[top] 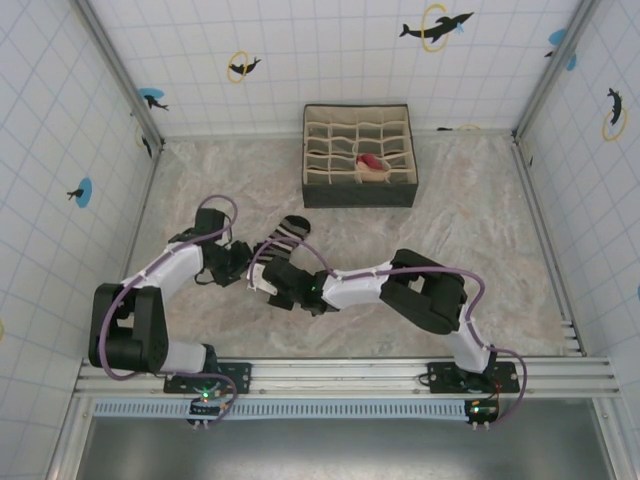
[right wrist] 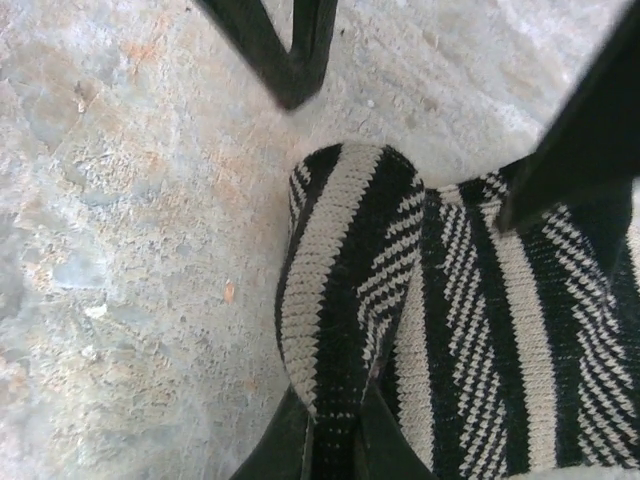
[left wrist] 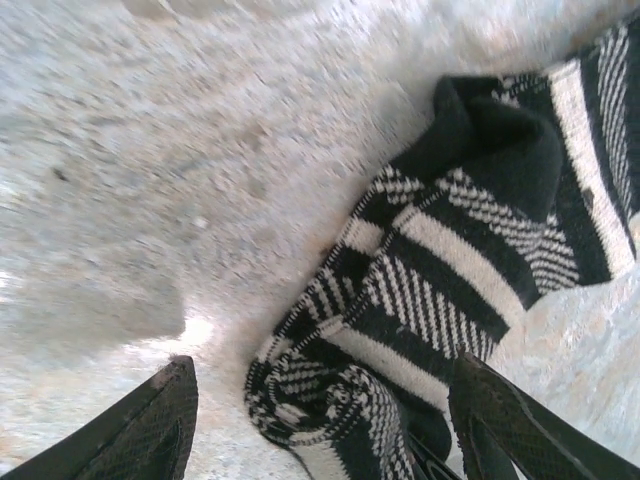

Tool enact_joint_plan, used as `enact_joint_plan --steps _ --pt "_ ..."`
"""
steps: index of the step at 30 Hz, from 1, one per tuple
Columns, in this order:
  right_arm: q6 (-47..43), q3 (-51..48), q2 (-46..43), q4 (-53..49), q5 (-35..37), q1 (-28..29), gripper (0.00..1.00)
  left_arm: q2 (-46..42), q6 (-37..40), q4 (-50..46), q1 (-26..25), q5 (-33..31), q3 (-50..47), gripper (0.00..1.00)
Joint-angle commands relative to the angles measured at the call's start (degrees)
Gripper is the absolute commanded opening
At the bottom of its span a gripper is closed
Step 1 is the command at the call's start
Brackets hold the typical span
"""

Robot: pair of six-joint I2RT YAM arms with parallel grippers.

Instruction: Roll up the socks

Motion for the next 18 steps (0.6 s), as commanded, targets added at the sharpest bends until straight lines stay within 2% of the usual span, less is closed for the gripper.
enact_joint_plan --steps 1,5,9,13,18 --pt "4.91 0.72 3.31 -13.47 -3.17 -3.54 0.0 -3.0 0.15 -3.62 2.16 -1.15 0.62 0.67" --pt "5.73 2.33 3.78 -16.38 -6.39 -4.58 0.0 -4.43 -0.46 -2.33 4.35 -0.88 -0.42 0.67" --pt "7.36 5.29 4.76 -20.52 -12.46 -6.18 0.0 -6.08 -1.4 0.23 5.42 2.65 -2.26 0.65" --pt "11.66 10.2 6.84 -25.09 -24.74 -9.94 0.0 -8.43 -4.07 5.77 5.4 9.25 -6.63 0.64" --pt "18.55 14.57 9.72 -26.74 -40.27 -14.55 0.0 -12.97 -7.26 11.93 5.24 11.35 -12.91 0.62"
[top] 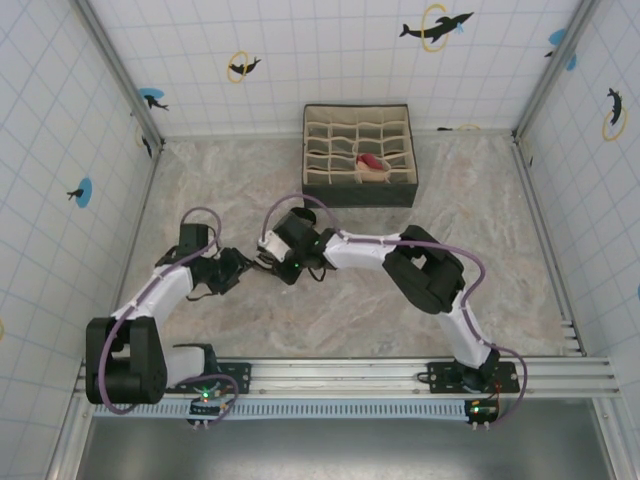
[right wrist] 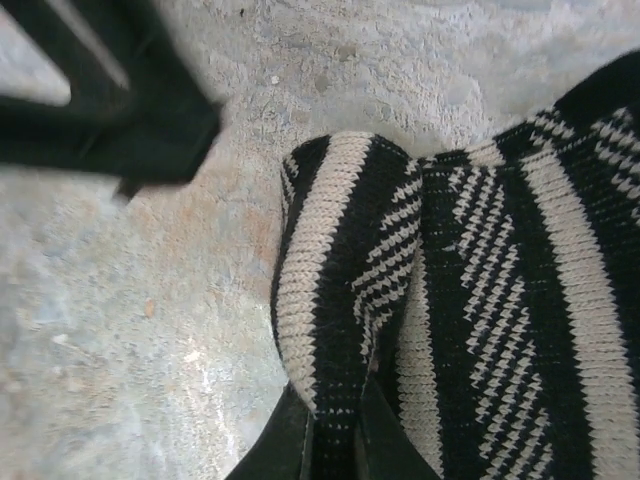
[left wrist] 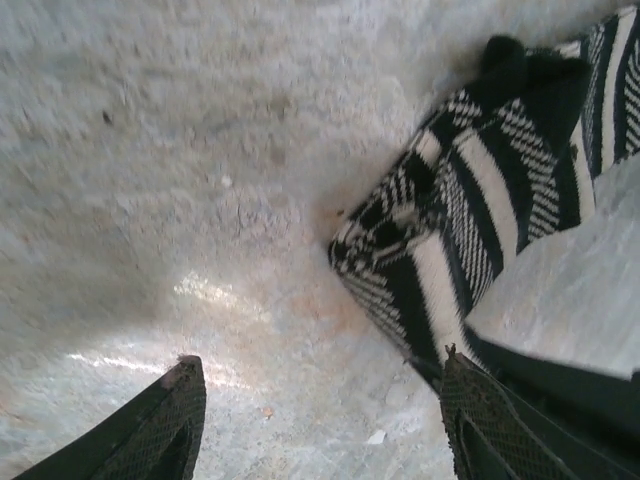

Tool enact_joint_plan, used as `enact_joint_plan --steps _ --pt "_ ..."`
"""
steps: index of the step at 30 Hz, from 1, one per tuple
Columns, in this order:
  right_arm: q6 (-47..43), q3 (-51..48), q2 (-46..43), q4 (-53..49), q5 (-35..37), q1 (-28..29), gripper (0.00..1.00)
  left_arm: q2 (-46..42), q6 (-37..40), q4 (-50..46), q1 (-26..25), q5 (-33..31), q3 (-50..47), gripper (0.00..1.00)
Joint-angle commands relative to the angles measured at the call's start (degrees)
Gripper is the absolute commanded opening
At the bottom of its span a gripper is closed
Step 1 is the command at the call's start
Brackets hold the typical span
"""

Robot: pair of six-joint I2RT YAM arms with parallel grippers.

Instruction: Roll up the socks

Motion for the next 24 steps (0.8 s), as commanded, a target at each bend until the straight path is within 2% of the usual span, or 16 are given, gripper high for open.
enact_joint_plan --steps 1,4,12,19,24 --pt "7.75 0.81 5.35 -8.14 -15.82 -3.2 0.0 -3.07 -3.27 5.25 0.01 3.14 -3.12 0.63" --pt "13.15 0.85 7.11 -5.76 -21.8 -5.38 0.0 -4.28 -4.46 8.36 -0.13 3.67 -5.23 0.62" --pt "27.64 0.13 10.31 -0.13 -28.54 -9.47 0.0 -1.64 -5.66 15.07 -3.25 3.17 -6.62 0.59" --pt "34.4 0.4 11.76 -0.17 -29.98 -10.39 0.0 2.23 -6.64 20.13 -5.05 1.93 -6.36 0.57" --pt "35.28 0.74 12.16 -0.38 -30.16 -10.61 0.0 5.71 -7.55 23.13 -5.67 2.13 -5.48 0.56"
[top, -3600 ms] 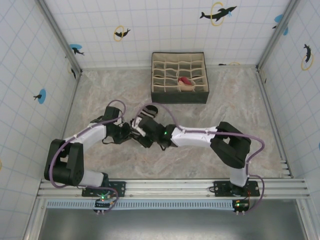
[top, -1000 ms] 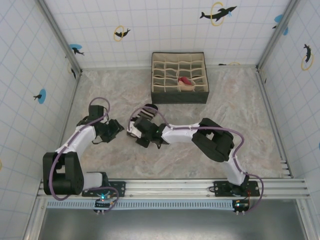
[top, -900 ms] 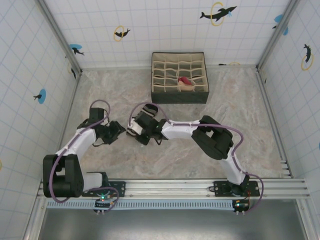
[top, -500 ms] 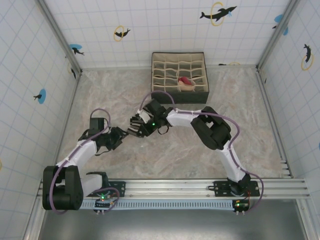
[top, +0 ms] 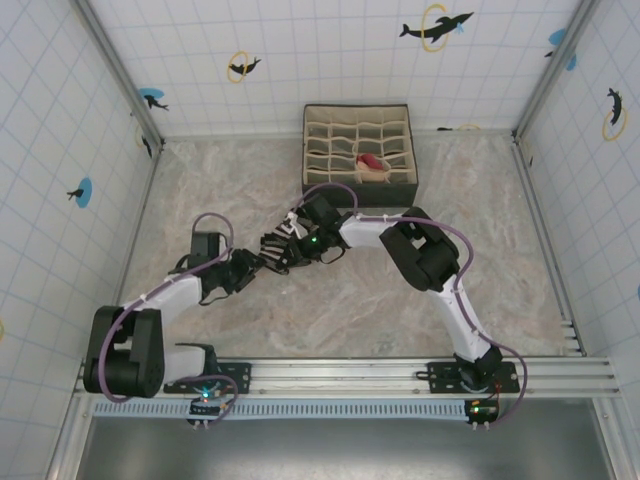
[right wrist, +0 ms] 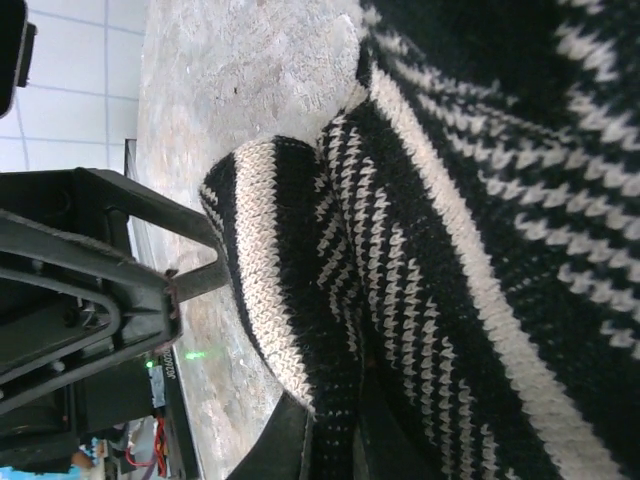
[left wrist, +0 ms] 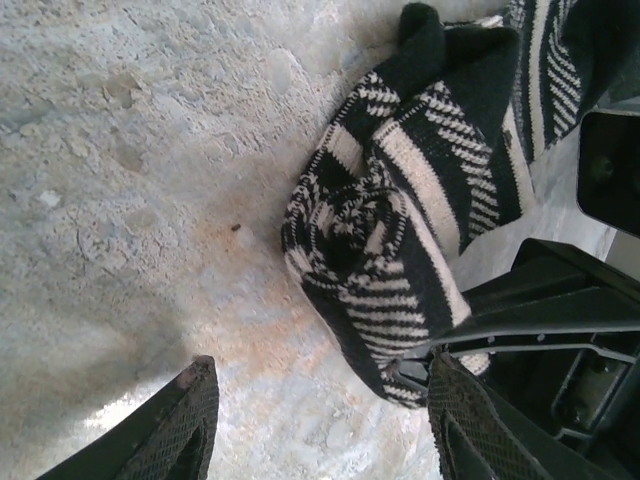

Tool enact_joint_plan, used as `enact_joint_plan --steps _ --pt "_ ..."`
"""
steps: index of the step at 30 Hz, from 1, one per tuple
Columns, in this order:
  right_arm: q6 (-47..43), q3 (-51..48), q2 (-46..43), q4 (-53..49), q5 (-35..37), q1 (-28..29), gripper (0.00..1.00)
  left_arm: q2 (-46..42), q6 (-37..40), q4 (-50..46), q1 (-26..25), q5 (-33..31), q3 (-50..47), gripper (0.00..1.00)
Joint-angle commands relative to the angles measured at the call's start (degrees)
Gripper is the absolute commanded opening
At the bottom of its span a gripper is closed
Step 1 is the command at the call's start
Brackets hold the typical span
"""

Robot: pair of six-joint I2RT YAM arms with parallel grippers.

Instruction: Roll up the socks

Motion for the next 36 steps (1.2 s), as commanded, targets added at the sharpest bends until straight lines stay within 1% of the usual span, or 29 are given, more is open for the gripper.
enact_joint_plan --steps 1,9,13,15,18,19,21,22,25,27,29,33,36 --pt "2.99 -0.78 4.3 -6.8 2.75 0.03 0.0 2.07 -1.54 4.0 -0.88 -0.51 0.84 0.56" --pt "3.81 -0.5 4.76 -6.02 2.26 -0.13 0.0 5.65 -2.98 7.31 -3.84 -1.95 0.91 0.54" --pt "4.15 -0.5 4.58 -5.73 1.7 -0.28 0.0 6.95 -3.67 8.88 -3.99 -3.77 0.34 0.52" --pt "4.46 -0.58 4.58 -5.25 1.26 -0.38 0.0 8.02 -3.86 9.55 -3.95 -4.41 0.53 0.5" --pt "5.13 -1.08 4.54 -4.24 0.55 -0.37 0.0 9.81 -3.95 9.07 -4.01 -5.6 1.47 0.43" --pt "5.06 -1.24 4.35 -4.22 0.59 -0.41 0.01 10.25 -4.07 8.14 -4.04 -6.78 1.91 0.39" --pt "4.71 -1.62 3.82 -4.06 0.97 -0.46 0.08 10.98 -4.04 7.02 -4.0 -7.78 2.49 0.33" --pt "4.62 -1.93 3.56 -3.93 1.31 -0.46 0.13 11.27 -3.95 6.68 -3.98 -7.86 2.68 0.27" --pt "4.54 -3.11 2.03 -2.45 1.52 -0.57 0.17 12.12 -2.96 4.24 -3.94 -7.8 3.83 0.09" --pt "3.98 -4.17 0.26 -1.48 2.91 -0.62 0.22 12.66 -1.51 1.9 -3.95 -7.36 4.93 0.0" --pt "2.31 -4.54 -1.4 -1.44 4.74 -0.48 0.28 12.88 -0.1 -0.34 -3.95 -6.33 5.71 0.0" --pt "-3.99 -4.73 -8.46 -4.23 10.85 0.56 0.42 12.04 3.31 -5.57 -3.99 -4.86 6.28 0.0" --pt "-9.27 -4.65 -12.11 -7.15 16.88 2.12 0.45 11.04 6.18 -9.93 -4.0 -4.98 6.88 0.0"
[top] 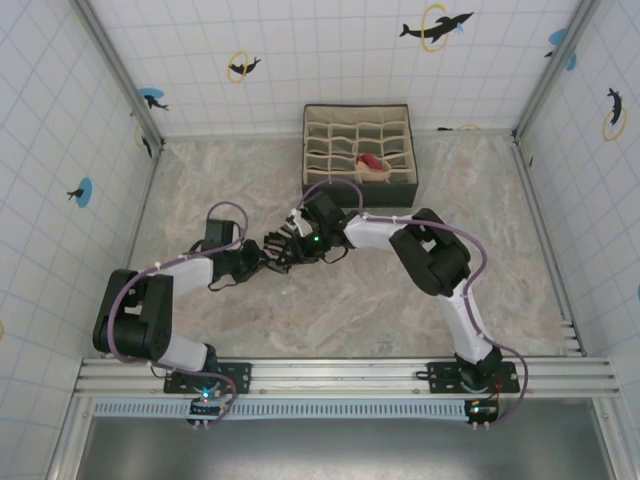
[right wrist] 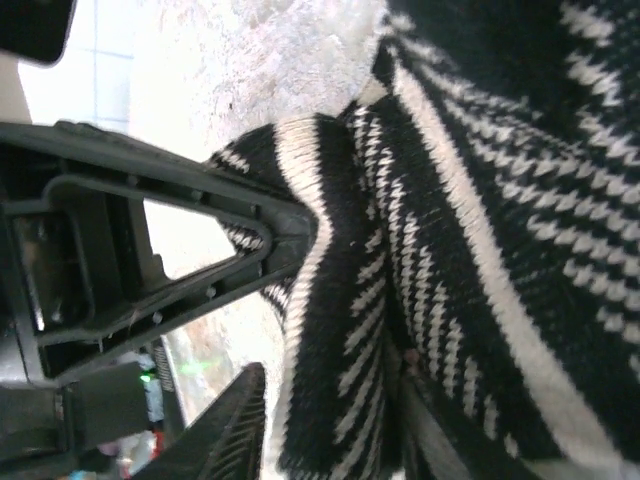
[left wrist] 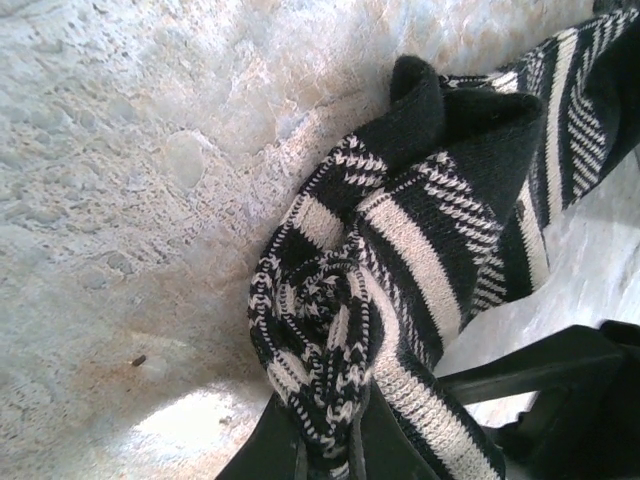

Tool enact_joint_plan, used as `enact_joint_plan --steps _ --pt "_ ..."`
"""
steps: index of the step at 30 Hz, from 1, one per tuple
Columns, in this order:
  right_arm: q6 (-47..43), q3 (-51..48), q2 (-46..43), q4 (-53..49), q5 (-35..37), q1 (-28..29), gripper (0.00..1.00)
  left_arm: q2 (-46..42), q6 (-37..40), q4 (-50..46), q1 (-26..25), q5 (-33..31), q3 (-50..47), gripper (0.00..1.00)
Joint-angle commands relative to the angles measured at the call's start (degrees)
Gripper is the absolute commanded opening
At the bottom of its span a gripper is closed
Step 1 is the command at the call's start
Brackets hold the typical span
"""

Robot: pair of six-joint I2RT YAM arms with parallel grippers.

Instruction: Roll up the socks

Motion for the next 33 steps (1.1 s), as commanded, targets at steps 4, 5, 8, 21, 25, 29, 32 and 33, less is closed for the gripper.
enact_joint_plan --steps 4,5,8,21,25,29,32,33 --pt "-13.97 -1.51 -9.36 -7.88 18.5 4.88 0.5 -1.59 7.82 -16.38 0.1 -2.37 1.0 0.0" --pt "-15.24 -2.02 -10.23 -7.89 21.58 5.72 0.5 -1.77 8.37 -17.51 0.15 -2.3 1.4 0.0" --pt "-20.4 -3.63 -12.55 -7.59 30.95 9.44 0.55 -1.98 9.5 -21.08 0.15 -1.94 2.87 0.0" --pt "-41.47 -15.15 -14.65 7.56 70.83 26.83 0.58 -0.75 6.52 -24.23 0.11 1.74 6.15 0.0" --pt "-47.21 -16.02 -12.05 12.54 77.36 30.26 0.58 0.0 6.31 -23.98 0.15 2.58 6.3 0.0" --pt "-49.38 -14.88 -9.35 14.17 79.87 31.04 0.58 0.41 6.04 -23.69 0.15 3.33 6.15 0.0" --pt "-50.38 -13.59 -7.2 14.27 80.7 31.04 0.57 0.24 5.98 -23.72 0.16 3.33 6.11 0.0" --pt "-50.82 -13.22 -6.46 14.35 81.03 31.05 0.57 0.26 6.13 -23.83 0.15 3.34 6.09 0.0"
